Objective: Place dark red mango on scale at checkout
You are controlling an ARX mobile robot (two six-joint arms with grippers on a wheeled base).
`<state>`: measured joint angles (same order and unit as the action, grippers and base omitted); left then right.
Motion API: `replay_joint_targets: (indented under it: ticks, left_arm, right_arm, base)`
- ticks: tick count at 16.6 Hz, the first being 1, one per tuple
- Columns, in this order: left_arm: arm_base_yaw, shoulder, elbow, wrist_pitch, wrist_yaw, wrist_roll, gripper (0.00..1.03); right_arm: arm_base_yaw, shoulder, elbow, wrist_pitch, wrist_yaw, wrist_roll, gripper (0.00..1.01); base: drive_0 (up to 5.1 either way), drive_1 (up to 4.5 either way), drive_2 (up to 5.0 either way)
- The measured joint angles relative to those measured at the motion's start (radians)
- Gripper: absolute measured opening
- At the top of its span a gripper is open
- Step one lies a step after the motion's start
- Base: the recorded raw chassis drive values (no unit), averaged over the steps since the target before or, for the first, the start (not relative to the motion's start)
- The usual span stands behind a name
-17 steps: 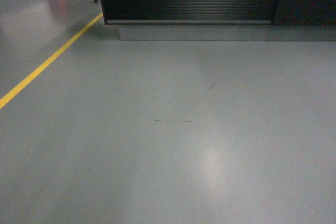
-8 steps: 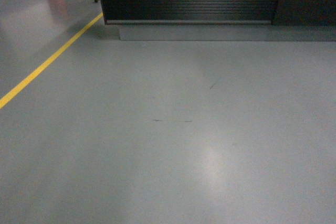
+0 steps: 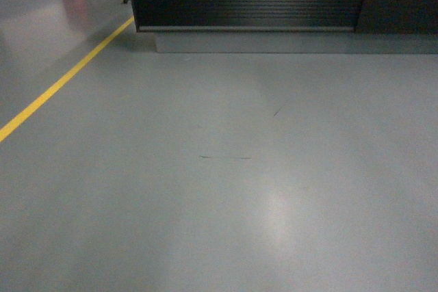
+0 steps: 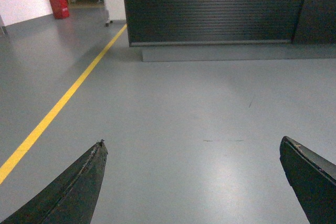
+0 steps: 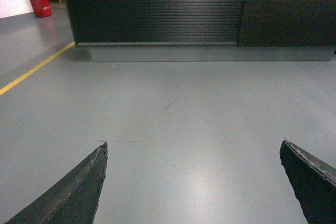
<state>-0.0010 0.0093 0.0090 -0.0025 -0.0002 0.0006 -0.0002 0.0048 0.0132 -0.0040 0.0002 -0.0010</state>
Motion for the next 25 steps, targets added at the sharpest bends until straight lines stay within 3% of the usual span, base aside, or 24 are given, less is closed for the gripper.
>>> replay_joint_targets:
  ticks: [15, 25]
  left_arm:
    - [0.0, 0.0, 0.0, 0.0, 0.0, 0.0, 0.98]
    - [0.0, 0.0, 0.0, -0.003, 0.0, 0.0, 0.98]
  right_arm:
    - [0.0, 0.0, 0.0, 0.0, 0.0, 0.0, 0.98]
    - [0.0, 0.0, 0.0, 0.0, 0.0, 0.0, 0.98]
  base:
    - [0.0, 0.0, 0.0]
    - [0.0, 4.1, -4.1]
